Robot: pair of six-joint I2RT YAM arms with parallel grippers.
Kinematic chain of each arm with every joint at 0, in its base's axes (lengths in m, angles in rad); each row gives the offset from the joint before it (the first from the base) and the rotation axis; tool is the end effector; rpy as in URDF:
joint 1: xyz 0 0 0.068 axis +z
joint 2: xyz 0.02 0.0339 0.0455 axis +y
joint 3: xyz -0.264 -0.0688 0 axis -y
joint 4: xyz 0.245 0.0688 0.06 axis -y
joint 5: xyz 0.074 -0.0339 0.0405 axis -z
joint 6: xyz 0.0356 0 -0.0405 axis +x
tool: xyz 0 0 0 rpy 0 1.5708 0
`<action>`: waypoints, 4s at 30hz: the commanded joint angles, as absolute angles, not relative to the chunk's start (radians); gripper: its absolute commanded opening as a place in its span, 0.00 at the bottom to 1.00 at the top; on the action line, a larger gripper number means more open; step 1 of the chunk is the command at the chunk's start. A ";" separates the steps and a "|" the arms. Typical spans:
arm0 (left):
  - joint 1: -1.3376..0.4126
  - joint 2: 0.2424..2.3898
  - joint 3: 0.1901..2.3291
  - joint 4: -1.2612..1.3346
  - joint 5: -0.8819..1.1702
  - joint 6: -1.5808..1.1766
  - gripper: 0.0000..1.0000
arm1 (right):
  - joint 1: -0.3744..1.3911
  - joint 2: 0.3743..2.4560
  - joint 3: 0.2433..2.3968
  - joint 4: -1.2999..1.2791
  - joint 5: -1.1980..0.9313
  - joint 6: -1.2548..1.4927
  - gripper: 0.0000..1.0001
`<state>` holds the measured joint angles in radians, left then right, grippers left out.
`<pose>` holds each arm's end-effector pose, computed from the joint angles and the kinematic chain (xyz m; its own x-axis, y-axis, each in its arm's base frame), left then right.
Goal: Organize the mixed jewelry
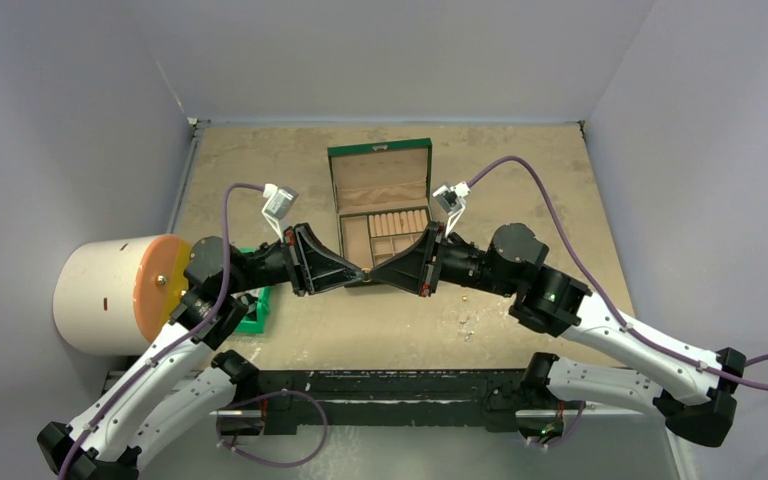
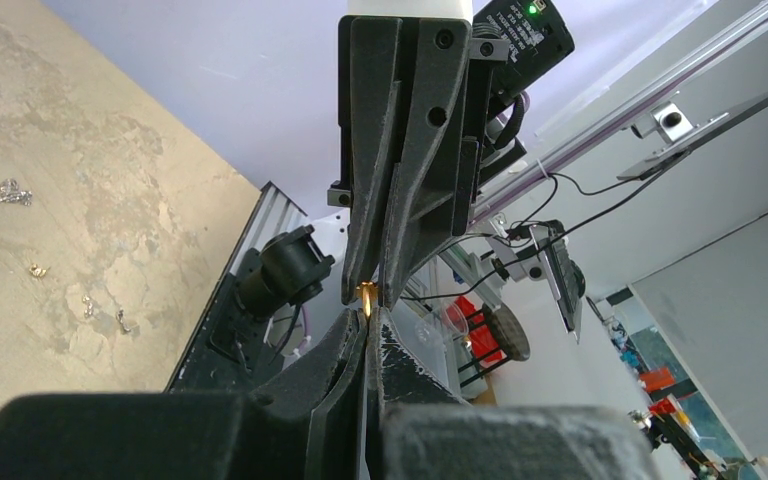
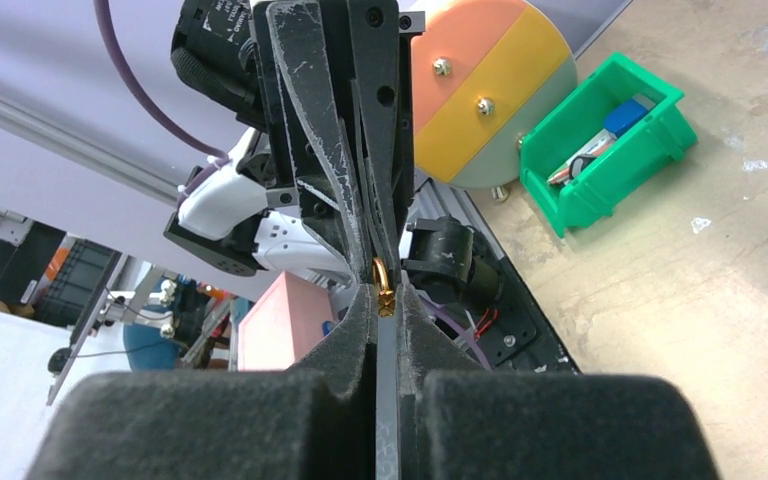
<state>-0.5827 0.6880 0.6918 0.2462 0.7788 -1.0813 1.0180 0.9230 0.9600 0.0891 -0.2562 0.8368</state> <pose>0.1174 -0.1073 0.3666 -0.7501 -0.2580 -0.6089 0.6337 -0.0168 -0.7734 0.1031 0.1842 0.4067 -0.6651 0.2900 -0.6882 -0.6889 0.1174 0.7153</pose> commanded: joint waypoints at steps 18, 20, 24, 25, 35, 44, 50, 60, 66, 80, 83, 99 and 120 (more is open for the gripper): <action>-0.577 0.661 0.919 -0.330 0.453 -0.716 0.66 | 1.009 0.955 1.139 -0.223 -0.013 0.705 0.00; -0.576 0.657 0.952 -0.420 0.369 -0.663 0.67 | 1.009 0.997 1.194 -0.321 0.067 0.664 0.00; -0.577 0.640 1.007 -0.551 0.209 -0.573 0.67 | 1.000 1.118 1.304 -0.532 0.248 0.602 0.00; -0.577 0.634 1.017 -0.575 0.174 -0.558 0.68 | 0.998 1.148 1.325 -0.564 0.280 0.582 0.00; -0.577 0.552 1.028 -0.693 -0.144 -0.472 0.68 | 0.872 1.456 1.425 -0.695 0.440 0.480 0.00; -0.577 0.492 0.974 -0.686 -0.251 -0.468 0.67 | 0.813 1.634 1.495 -0.670 0.528 0.474 0.00; -0.577 0.456 0.912 -0.630 -0.286 -0.486 0.67 | 0.785 1.743 1.556 -0.646 0.573 0.484 0.00; -0.576 0.428 0.838 -0.586 -0.348 -0.514 0.69 | 0.760 1.861 1.602 -0.605 0.574 0.497 0.00; -0.577 0.424 0.825 -0.580 -0.357 -0.514 0.70 | 0.734 1.892 1.600 -0.569 0.540 0.509 0.00; -0.577 0.423 0.822 -0.580 -0.364 -0.515 0.70 | 0.703 1.943 1.606 -0.528 0.484 0.531 0.00; -0.576 0.423 0.822 -0.580 -0.365 -0.515 0.70 | 0.701 1.957 1.607 -0.527 0.482 0.536 0.00; -0.577 0.419 0.820 -0.583 -0.374 -0.518 0.70 | 0.693 2.039 1.588 -0.493 0.426 0.564 0.00; -0.576 0.413 0.818 -0.581 -0.379 -0.520 0.70 | 0.678 1.897 1.544 -0.508 0.372 0.591 0.21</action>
